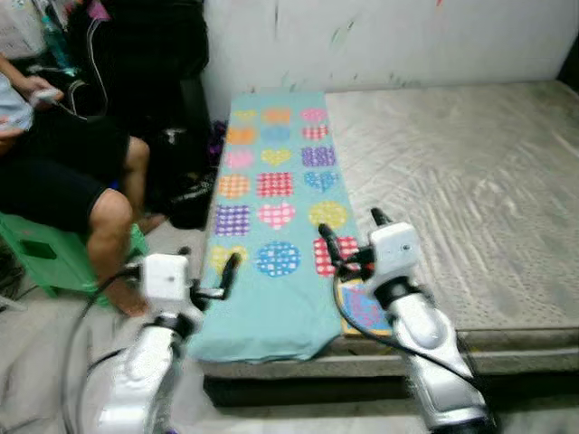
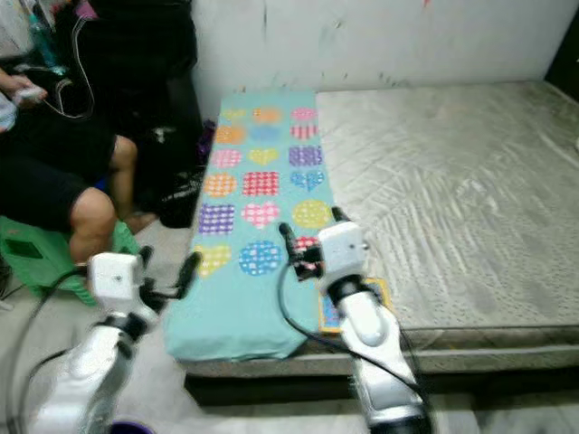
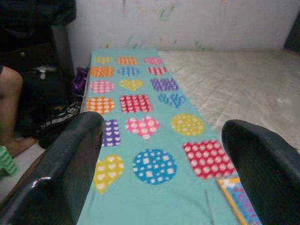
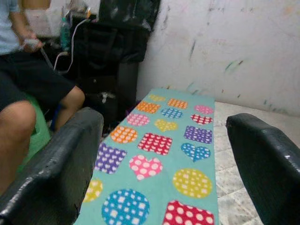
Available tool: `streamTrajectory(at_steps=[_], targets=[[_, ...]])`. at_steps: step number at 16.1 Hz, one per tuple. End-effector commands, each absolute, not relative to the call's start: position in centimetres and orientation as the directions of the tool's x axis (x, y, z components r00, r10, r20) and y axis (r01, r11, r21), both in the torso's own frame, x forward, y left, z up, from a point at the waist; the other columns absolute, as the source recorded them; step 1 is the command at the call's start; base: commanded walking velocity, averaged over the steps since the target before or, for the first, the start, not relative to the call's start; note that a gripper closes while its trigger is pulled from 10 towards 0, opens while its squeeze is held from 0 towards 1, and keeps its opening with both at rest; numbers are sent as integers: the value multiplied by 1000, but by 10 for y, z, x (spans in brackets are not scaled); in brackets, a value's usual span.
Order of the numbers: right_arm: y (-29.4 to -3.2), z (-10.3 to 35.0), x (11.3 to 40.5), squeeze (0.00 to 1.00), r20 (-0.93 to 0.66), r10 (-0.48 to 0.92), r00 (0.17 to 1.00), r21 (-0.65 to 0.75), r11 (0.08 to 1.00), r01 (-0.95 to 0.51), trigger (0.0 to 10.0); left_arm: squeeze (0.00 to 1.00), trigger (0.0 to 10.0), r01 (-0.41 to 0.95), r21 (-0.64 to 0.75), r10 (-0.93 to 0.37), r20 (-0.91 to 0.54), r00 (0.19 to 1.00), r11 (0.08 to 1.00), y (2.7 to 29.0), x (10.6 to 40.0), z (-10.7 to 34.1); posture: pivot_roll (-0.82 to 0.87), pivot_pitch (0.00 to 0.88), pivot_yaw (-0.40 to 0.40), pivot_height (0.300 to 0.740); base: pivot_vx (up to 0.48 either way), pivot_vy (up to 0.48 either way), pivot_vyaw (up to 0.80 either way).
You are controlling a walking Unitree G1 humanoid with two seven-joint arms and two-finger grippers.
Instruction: Clean up the room
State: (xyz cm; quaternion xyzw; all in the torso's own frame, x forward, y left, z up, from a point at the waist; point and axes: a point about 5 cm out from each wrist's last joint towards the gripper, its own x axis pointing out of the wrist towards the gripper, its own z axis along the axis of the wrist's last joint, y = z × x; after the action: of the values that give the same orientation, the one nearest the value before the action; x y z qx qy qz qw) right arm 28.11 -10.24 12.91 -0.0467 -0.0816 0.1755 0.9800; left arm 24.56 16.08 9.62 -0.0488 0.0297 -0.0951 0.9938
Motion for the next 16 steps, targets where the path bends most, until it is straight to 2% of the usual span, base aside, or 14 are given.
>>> streamTrajectory(at_steps=[1, 4, 11, 14, 16], targets=[[-112, 129, 280, 0, 137, 324, 936, -133, 942, -307, 10000, 0, 10000, 217, -113, -223, -40, 974, 970, 154, 247, 100, -205, 0, 61, 740, 307, 0, 0], [-112, 129, 279, 0, 135, 320, 938, -135, 943, -302, 10000, 0, 10000, 219, -111, -225, -49, 973, 969, 155, 246, 100, -201, 0, 62, 740, 285, 0, 0], [-113, 129, 279, 0, 136, 322, 937, -152, 941, -301, 10000, 0, 10000, 195, -105, -203, -64, 977, 975, 154, 248, 99, -204, 0, 65, 740, 0, 0, 0], [-112, 129, 278, 0, 136, 325, 936, -159, 940, -303, 10000, 0, 10000, 198, -102, -205, -64, 977, 975, 153, 249, 99, -204, 0, 65, 740, 0, 0, 679], [-113, 129, 278, 0, 136, 323, 936, -154, 941, -302, 10000, 0, 10000, 194, -102, -201, -66, 977, 976, 153, 249, 99, -204, 0, 65, 740, 0, 0, 0]])
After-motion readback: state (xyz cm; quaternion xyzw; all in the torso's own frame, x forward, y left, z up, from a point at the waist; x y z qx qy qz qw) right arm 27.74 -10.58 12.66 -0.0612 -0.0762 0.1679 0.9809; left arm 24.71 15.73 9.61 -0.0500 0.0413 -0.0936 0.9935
